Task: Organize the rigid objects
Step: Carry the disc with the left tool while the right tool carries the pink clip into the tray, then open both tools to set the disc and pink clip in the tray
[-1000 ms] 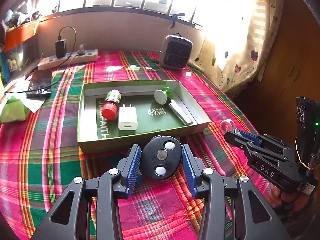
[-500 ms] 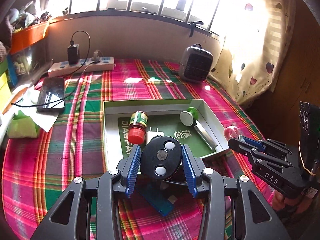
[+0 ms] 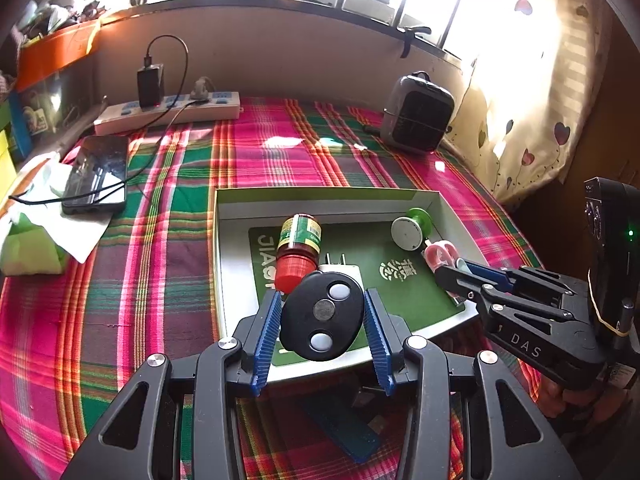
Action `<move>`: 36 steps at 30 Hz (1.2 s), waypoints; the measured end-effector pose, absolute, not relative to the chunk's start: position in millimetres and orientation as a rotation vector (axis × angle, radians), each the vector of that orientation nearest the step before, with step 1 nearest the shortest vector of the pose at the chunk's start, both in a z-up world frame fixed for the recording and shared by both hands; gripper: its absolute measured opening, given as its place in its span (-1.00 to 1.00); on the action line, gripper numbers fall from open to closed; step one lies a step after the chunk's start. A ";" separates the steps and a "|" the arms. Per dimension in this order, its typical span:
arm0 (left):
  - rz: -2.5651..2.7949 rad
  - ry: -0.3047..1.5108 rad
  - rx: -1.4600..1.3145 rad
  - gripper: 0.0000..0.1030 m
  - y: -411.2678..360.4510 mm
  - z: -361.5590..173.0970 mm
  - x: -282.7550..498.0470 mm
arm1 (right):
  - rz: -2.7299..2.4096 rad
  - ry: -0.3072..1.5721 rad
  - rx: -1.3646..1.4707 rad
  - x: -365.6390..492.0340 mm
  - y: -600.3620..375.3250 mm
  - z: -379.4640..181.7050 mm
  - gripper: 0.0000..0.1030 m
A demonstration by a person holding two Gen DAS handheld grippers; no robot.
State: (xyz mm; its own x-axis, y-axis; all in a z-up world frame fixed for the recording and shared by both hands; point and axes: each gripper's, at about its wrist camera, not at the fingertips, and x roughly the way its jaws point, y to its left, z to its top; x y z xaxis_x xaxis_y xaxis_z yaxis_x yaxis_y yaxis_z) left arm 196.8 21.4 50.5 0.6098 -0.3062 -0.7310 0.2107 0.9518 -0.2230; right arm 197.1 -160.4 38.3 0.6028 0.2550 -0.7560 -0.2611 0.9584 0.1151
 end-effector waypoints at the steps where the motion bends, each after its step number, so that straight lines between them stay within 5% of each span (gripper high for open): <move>1: -0.298 0.868 -0.119 -0.21 21.5 49.4 197.7 | 0.299 0.880 -0.009 199.6 -159.6 36.4 -0.64; 36: -0.269 0.937 -0.049 -0.21 9.7 27.2 209.8 | 0.233 0.906 -0.106 213.7 -152.8 12.4 -0.64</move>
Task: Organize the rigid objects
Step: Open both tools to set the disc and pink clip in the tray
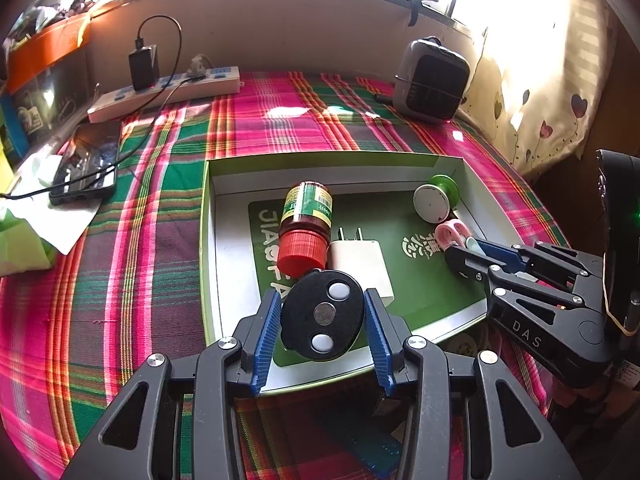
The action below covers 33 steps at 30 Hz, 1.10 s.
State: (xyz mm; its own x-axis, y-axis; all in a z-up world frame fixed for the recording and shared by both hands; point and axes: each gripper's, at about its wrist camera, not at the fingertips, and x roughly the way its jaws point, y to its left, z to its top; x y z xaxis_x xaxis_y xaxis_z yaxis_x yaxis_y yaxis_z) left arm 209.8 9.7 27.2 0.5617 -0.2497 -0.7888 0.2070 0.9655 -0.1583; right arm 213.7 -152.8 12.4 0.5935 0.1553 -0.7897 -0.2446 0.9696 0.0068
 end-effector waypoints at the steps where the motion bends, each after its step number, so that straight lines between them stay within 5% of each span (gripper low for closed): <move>1: -0.270 0.938 -0.051 -0.21 10.0 27.3 209.9 | 0.234 0.907 -0.104 213.7 -153.2 12.3 -0.64; 21: -0.256 0.935 -0.045 -0.21 8.6 27.5 205.0 | 0.230 0.896 -0.089 208.7 -156.5 13.9 -0.57; 28: -0.266 0.904 -0.048 -0.20 7.5 35.6 195.5 | 0.236 0.877 -0.070 201.5 -159.0 18.7 -0.27; 33: -0.267 0.891 -0.050 -0.20 6.0 41.4 185.3 | 0.240 0.861 -0.059 194.4 -159.1 22.9 -0.24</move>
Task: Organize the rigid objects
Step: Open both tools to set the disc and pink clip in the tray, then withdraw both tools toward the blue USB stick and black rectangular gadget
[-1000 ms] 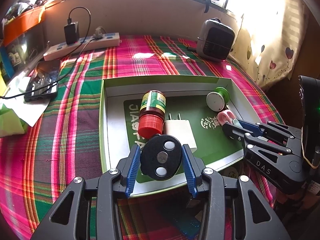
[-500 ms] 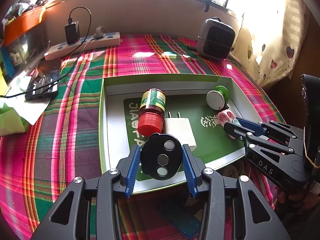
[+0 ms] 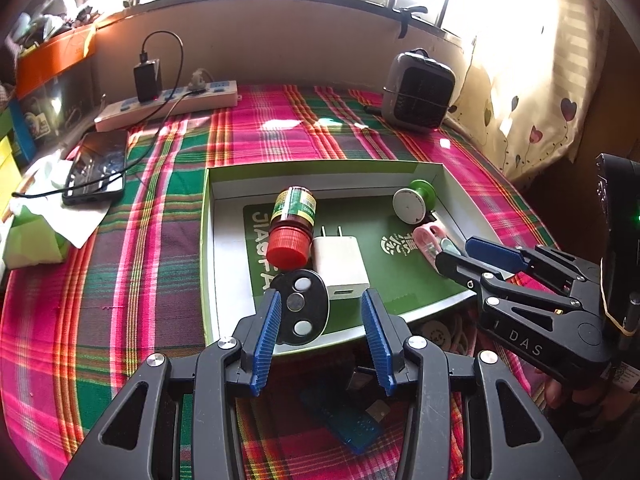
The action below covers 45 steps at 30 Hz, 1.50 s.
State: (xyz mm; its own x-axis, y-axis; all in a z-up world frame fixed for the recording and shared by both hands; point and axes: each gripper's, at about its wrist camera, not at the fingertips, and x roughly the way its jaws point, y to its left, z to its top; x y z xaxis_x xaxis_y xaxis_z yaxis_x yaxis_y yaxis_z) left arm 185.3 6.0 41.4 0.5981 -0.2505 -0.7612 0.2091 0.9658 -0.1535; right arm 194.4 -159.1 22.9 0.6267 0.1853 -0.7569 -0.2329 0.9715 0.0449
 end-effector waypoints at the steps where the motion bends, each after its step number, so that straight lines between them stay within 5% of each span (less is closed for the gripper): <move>1: -0.267 0.886 -0.047 -0.20 5.9 42.8 182.8 | 0.239 0.858 -0.057 192.7 -159.4 23.8 -0.23; 45: -0.206 0.877 -0.226 -0.20 65.6 30.9 103.8 | 0.527 0.837 -0.214 128.3 -89.4 16.2 -0.23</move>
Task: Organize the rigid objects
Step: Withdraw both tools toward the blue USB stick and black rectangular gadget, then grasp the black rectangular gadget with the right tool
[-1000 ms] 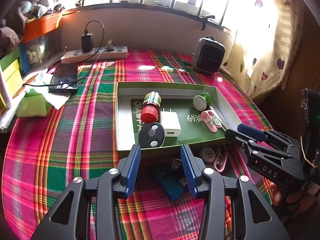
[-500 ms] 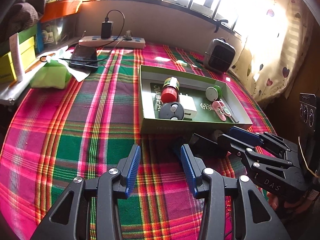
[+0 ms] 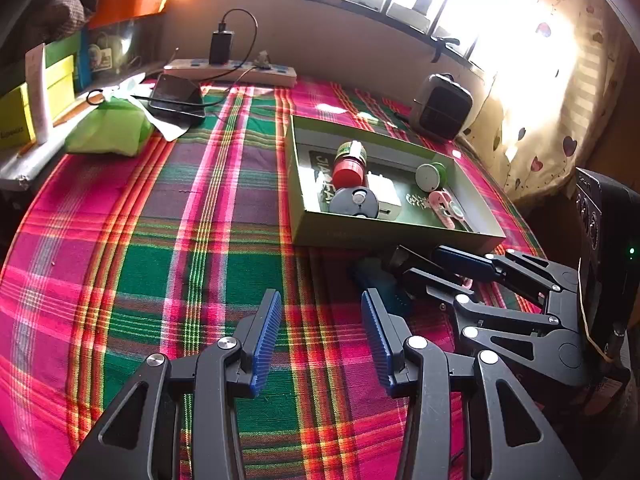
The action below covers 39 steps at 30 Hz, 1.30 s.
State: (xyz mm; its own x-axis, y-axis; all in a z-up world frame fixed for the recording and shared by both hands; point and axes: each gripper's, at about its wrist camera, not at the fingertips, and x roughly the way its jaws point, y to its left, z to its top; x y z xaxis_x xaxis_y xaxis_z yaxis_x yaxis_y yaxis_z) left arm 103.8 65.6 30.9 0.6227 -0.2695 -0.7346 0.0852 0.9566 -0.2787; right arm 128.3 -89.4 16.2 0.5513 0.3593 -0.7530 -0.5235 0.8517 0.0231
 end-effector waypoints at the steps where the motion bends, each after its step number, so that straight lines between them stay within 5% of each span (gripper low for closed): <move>1: -0.207 0.877 -0.227 -0.20 66.2 30.8 103.5 | 0.521 0.840 -0.221 128.9 -88.5 15.7 -0.23; 16: -0.222 0.877 -0.247 -0.20 72.2 30.4 101.8 | 0.458 0.869 -0.306 129.1 -80.9 12.8 -0.34; 39: -0.188 0.899 -0.270 -0.20 91.3 23.0 95.9 | 0.630 0.986 0.013 116.2 -67.7 11.2 -0.45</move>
State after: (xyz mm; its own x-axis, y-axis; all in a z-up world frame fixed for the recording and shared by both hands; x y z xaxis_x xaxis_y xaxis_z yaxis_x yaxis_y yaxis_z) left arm 95.9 91.3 23.0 0.6090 -0.2733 -0.7446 0.0485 0.9498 -0.3089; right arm 116.2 -67.7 11.2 0.3901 0.5013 -0.7724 -0.4902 0.8231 0.2866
